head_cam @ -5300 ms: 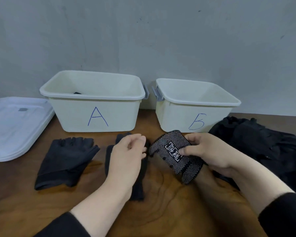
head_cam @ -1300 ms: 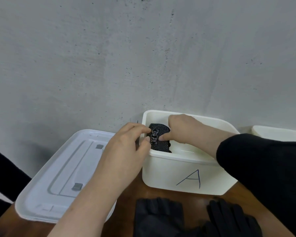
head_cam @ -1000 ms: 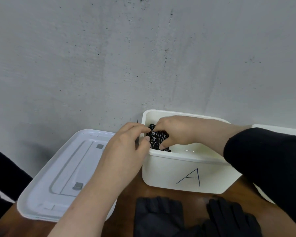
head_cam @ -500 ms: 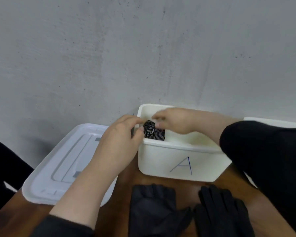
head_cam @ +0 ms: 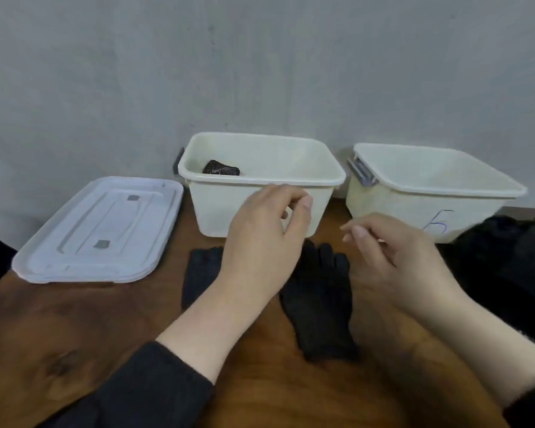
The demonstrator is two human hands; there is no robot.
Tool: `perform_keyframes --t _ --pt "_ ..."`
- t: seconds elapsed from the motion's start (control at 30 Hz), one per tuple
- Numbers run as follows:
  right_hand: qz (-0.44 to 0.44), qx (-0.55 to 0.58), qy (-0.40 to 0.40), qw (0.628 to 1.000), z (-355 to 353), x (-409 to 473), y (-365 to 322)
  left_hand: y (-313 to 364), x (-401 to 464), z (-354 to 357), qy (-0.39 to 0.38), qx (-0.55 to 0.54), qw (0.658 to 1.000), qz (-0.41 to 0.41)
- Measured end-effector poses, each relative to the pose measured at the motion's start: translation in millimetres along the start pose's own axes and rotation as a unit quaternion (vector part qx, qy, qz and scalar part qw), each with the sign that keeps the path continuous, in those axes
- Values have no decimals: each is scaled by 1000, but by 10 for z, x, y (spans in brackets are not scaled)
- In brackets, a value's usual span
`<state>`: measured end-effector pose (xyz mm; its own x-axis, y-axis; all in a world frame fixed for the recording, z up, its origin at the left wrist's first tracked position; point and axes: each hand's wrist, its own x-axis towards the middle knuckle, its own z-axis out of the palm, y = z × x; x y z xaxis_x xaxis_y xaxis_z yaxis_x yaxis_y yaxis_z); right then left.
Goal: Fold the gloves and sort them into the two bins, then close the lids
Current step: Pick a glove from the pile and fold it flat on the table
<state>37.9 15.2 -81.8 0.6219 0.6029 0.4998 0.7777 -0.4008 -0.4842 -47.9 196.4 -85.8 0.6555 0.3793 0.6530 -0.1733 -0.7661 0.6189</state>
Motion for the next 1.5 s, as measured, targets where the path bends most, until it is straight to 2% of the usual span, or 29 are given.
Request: perform_keyframes --t 0.13,0.3,0.4,0.6,0.83,0.97,1.07,1.1,1.2,1.27,1.37,1.5 --pt "76 -51 -55 994 2 -751 527 366 -559 505 -137 26 990 -5" --pt "128 -6 -49 991 -11 -1085 787 548 -938 966 -218 133 967 1" --pt "158 16 -61 985 -19 -1095 815 473 -1028 1031 -252 148 956 -14" --pt "179 68 -41 981 -70 -1123 863 489 -1013 1085 -220 149 964 -18" --pt "206 65 112 970 -379 -1181 961 721 -971 1411 -199 97 974 -53" --pt "133 -44 180 974 -606 -1302 1150 852 -993 1709 -241 53 967 -68" --pt "97 -181 228 952 -755 -1301 1351 923 -970 1871 -250 35 965 -66" --pt "111 -213 222 945 -813 -1279 1424 927 -961 1898 -253 29 965 -63" --pt "193 -295 114 929 -950 -1190 1628 892 -946 1919 -260 11 964 -56" --pt "211 -321 73 921 -1000 -1146 1737 865 -933 1896 -264 2 963 -49" --pt "195 -325 94 921 -1072 -1085 1763 857 -910 1855 -257 -13 966 -38" --pt "228 -291 84 926 -1212 -929 1624 877 -897 1837 -235 -37 971 -24"
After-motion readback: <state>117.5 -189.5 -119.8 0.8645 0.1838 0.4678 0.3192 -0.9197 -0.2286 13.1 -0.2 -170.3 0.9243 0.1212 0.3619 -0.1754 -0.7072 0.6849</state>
